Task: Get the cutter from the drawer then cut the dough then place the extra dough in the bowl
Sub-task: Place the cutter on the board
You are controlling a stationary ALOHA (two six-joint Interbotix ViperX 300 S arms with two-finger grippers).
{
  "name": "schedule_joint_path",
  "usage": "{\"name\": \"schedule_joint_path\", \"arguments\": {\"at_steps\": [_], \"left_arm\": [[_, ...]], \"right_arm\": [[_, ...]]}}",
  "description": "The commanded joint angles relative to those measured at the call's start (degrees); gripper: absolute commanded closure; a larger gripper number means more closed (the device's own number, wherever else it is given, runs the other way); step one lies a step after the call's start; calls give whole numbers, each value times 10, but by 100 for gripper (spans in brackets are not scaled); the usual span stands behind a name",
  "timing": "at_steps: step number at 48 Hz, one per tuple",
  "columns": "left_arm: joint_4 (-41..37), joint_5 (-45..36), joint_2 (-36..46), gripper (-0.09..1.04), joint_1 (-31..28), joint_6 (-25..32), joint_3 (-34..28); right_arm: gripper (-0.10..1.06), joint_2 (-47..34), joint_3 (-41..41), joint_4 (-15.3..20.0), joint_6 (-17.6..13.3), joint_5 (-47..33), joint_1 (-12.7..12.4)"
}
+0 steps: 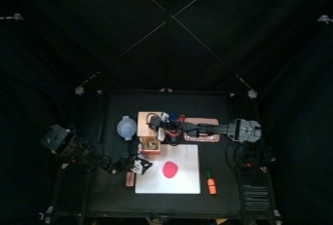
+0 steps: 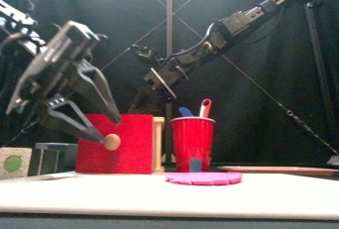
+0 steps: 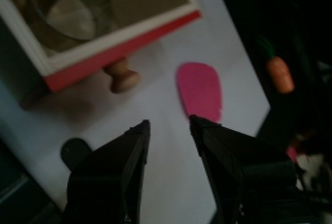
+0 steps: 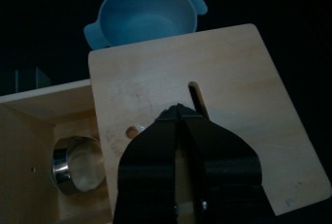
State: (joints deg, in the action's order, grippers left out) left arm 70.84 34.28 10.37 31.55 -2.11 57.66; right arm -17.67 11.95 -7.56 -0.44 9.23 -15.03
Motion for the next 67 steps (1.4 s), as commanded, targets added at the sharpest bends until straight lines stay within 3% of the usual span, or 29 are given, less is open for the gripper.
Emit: {"name": "schedule_joint_path", "arguments": {"at_steps": [1, 10, 15, 31, 37, 52, 67], "left_arm": [[-64, 8, 56, 20, 3, 1, 16], [-206, 66, 112, 19, -8, 3, 76], [-285, 106, 146, 19, -32, -1, 113], [-422, 127, 222, 19, -170, 16, 189], [-473, 127, 244, 19, -220, 28, 201], [-554, 120, 265, 19, -305, 34, 224], [-562, 106, 265, 19, -308, 34, 220]], "right_arm": [[94, 2, -6, 0, 0, 8, 4], [93, 15, -18, -1, 3, 8, 12], [85, 30, -24, -2, 8, 6, 20], [36, 76, -11, 2, -1, 24, 71], [23, 76, -11, 24, -1, 54, 86], [19, 71, -22, 62, -1, 89, 84], [19, 44, -36, 62, -1, 107, 83]]}}
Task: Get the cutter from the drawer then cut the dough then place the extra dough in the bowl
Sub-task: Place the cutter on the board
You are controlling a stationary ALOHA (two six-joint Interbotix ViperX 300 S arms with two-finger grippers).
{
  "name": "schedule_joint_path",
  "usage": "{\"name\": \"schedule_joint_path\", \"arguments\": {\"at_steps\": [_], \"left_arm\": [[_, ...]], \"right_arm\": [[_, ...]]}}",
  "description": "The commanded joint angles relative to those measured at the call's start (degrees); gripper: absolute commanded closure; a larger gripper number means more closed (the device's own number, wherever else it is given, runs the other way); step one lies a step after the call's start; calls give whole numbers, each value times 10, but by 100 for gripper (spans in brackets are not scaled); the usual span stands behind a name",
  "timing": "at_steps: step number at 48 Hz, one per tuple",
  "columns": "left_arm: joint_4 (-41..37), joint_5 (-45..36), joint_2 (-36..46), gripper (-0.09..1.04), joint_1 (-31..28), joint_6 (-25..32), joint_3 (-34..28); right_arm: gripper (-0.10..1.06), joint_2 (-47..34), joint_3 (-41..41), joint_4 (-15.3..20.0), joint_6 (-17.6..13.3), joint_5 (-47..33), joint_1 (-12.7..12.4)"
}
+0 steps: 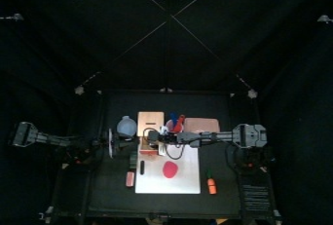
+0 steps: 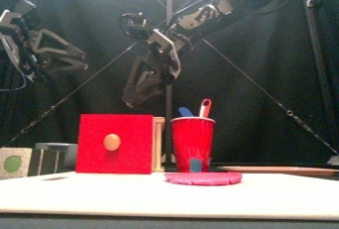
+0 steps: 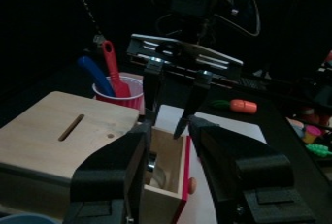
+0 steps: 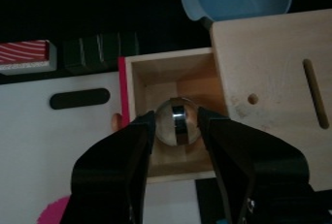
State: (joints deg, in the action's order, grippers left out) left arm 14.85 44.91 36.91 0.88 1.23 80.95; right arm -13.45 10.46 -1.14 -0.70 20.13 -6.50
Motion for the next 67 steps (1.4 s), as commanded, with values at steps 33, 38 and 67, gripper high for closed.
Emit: {"name": "schedule_joint_path", "arguments": {"at_steps": [33, 38, 67], "left_arm": [[-1, -29, 0, 19, -2, -2, -12], [-1, -30, 0, 19, -2, -3, -12], [14, -42, 0, 19, -2, -4, -10]], "right_arm": [[25, -72, -68, -33, 2, 40, -17], [34, -71, -69, -32, 3, 43, -18], [52, -12, -149, -40, 3, 134, 12]]}}
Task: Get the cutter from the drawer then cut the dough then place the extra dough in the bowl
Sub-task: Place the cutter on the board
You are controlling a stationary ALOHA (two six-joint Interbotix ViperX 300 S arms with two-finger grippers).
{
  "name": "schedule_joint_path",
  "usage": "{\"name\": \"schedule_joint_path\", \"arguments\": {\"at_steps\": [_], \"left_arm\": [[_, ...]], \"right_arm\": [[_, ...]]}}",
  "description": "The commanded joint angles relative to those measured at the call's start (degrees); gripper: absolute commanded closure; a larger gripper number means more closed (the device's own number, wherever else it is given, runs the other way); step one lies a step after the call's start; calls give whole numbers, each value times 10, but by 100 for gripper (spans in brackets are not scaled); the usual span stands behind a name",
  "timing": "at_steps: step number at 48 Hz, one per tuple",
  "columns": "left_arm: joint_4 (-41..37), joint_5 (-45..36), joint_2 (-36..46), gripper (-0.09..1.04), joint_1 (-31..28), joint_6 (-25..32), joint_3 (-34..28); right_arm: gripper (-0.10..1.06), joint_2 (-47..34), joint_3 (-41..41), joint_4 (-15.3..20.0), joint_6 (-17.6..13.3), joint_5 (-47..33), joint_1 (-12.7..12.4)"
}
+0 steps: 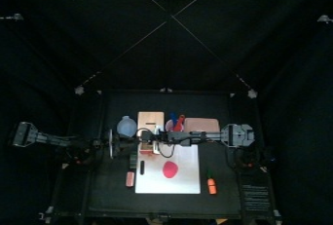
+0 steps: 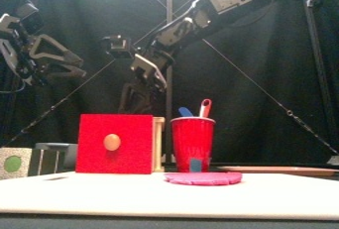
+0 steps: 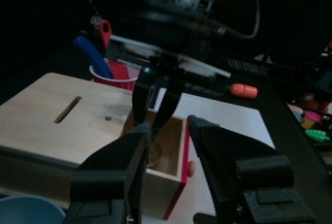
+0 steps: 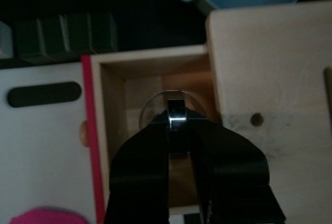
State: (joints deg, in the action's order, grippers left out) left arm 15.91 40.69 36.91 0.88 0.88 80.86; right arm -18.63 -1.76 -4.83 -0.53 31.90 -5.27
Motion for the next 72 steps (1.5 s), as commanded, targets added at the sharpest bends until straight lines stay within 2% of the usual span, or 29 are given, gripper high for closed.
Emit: {"name": "schedule_joint_path", "arguments": {"at_steps": [1, 12, 19, 30, 33, 43, 49, 59, 63, 72], "left_arm": [[3, 0, 0, 19, -2, 0, -10], [4, -3, 0, 19, -3, 0, -8], [8, -4, 0, 19, -2, 0, -6], [21, -13, 0, 19, -7, 4, -11], [20, -13, 0, 19, -12, 4, -16], [15, -14, -1, 19, -34, 4, -28], [9, -13, 0, 19, -56, 5, -37], [-18, -13, -1, 19, -86, 6, -54], [-22, -14, 0, 19, -93, 6, -61], [-36, -13, -1, 19, -115, 6, -70]], "right_arm": [[52, 43, -29, -3, 1, 19, 0], [52, 83, -25, -3, 0, 52, 0], [52, 126, 11, 1, 1, 91, 4], [52, 216, 149, 1, -6, 108, 45], [52, 243, 190, 2, -19, 101, 54], [52, 335, 343, -7, -108, 43, 84], [52, 379, 426, -34, -155, -21, 95], [52, 396, 521, -84, -206, -134, 99], [52, 392, 538, -91, -216, -150, 99], [51, 381, 554, -91, -217, -152, 105]]}}
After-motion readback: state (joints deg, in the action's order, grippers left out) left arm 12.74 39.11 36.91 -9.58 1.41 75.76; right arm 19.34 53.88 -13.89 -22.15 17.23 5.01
